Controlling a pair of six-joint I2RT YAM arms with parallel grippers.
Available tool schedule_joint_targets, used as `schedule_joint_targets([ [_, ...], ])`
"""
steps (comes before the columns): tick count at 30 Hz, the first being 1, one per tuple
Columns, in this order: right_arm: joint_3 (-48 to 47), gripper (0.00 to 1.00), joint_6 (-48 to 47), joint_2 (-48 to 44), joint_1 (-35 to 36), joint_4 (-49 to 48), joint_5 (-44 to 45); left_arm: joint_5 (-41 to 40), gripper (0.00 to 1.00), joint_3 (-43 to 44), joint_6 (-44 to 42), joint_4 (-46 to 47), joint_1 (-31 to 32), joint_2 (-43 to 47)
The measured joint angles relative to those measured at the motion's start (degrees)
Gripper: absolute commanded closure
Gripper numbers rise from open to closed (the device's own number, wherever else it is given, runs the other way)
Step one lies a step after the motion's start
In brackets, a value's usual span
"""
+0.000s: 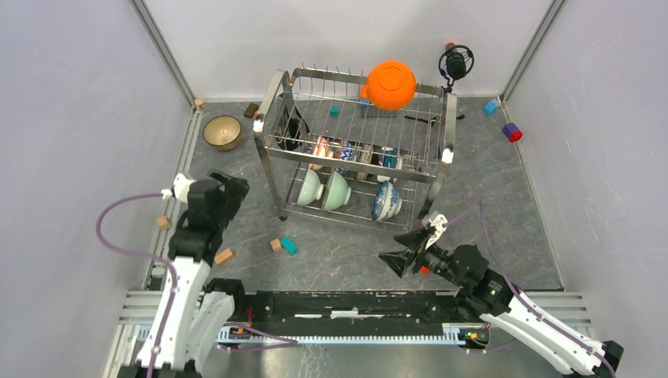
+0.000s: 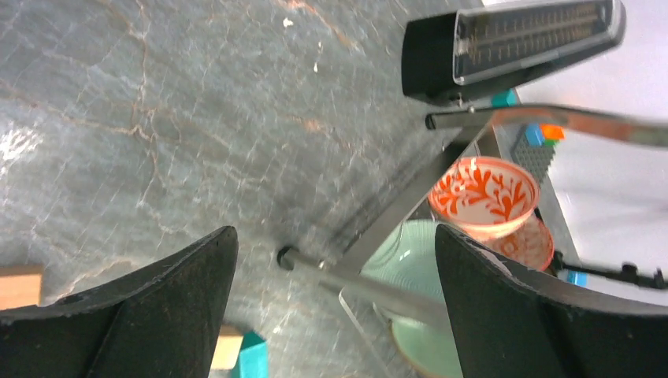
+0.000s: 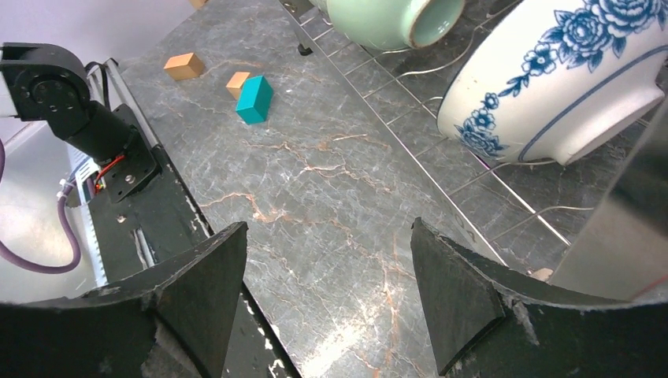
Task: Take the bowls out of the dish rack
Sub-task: Place the bowl at the corner of the board.
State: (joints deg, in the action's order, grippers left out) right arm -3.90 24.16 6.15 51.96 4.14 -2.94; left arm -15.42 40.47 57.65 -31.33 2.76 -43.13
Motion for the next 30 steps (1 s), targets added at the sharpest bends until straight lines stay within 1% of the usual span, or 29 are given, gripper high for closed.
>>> schedule_joint_targets([
  [2, 0.0, 0.19, 0.0, -0.2, 0.0, 0.5, 0.3, 1.2, 0.0, -3.1, -0.8, -1.7, 0.9, 6.5],
  [5, 0.4, 0.19, 0.0, -0.2, 0.0, 0.7, 0.5, 2.7, 0.0, -3.9, -3.3, -4.6, 1.0, 14.9],
  [8, 1.2, 0.19, -0.1, 0.7, 0.0, 0.6, 0.7, 4.1, 0.0, -3.2, -6.5, -7.8, 1.7, 20.9],
  [10, 1.4, 0.19, -0.1, 2.3, 0.0, 0.2, 1.0, 5.4, 0.02, -2.6, -8.2, -9.7, 3.2, 22.5],
  [14, 1.5, 0.19, -0.3, 5.4, 0.0, -0.6, 1.4, 11.2, 0.0, -2.9, -10.5, -10.8, 7.0, 24.5],
  [17, 1.5, 0.19, -0.5, 7.0, 0.0, -0.6, 1.6, 15.8, 0.0, -3.5, -11.9, -10.8, 8.3, 25.4],
  [23, 1.5, 0.19, -0.5, 7.9, 0.0, -1.4, 1.7, 23.1, 0.0, -6.3, -13.6, -7.1, 12.2, 24.6],
  [27, 1.5, 0.19, -0.4, 9.5, 0.0, -3.3, 1.7, 22.9, 0.0, -8.0, -13.6, -3.9, 19.0, 22.4],
  [30, 1.5, 0.19, -0.2, 10.3, 0.0, -3.8, 1.7, 20.0, 0.0, -9.0, -13.6, -0.2, 28.6, 19.5],
])
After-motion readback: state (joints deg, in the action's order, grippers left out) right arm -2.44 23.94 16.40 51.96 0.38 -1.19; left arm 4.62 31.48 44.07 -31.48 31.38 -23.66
